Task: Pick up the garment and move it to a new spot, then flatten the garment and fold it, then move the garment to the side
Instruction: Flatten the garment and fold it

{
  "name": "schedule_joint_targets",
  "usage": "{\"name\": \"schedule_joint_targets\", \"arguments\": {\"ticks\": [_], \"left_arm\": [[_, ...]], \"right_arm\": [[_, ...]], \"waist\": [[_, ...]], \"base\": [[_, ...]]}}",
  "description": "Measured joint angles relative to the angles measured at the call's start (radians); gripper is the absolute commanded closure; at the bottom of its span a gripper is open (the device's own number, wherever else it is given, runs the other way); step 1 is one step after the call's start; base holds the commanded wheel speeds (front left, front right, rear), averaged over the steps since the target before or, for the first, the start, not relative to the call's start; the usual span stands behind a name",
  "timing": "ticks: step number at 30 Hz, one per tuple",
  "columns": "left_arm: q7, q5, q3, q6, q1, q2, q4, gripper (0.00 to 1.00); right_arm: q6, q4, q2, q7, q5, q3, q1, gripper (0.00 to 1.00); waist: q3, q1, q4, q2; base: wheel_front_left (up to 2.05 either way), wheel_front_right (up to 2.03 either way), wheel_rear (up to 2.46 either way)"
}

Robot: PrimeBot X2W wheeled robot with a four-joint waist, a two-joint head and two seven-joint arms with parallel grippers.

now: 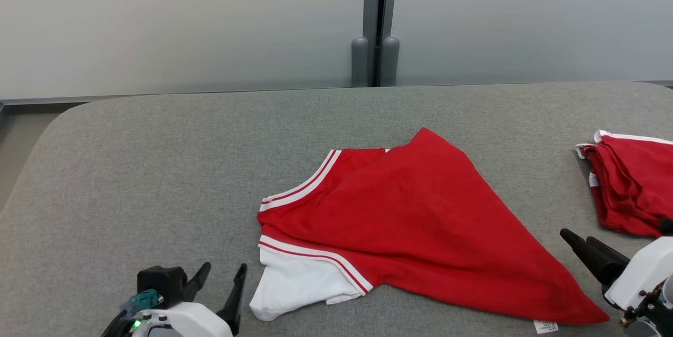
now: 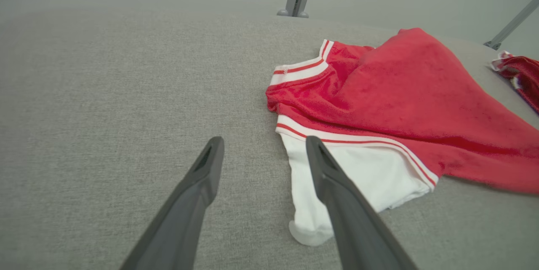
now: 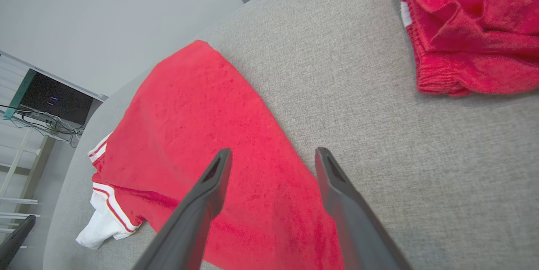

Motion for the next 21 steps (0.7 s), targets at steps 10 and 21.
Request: {"name": "schedule_joint_targets", "arguments": {"ticks": [10, 21], "left_arm": [[0.198, -0.070, -0.078, -0.070, -0.008, 0.006, 0.025, 0.00], [0.238, -0.092, -0.099, -0.112, -0.084, -0.026, 0.160, 1.00]], "right_arm": [[0.000, -0.040, 0.024, -0.015, -0.063, -0.035, 0.015, 0.00], [0.000, -0.047, 0.094, 0.014, -0.110, -0.081, 0.026, 0.00]], "waist": [[0.007, 0.0000, -0.023, 0.0000], [0.026, 0.0000, -0.034, -0.0001]], "base": [[0.00, 0.00, 0.00], [0.00, 0.00, 0.00]]}}
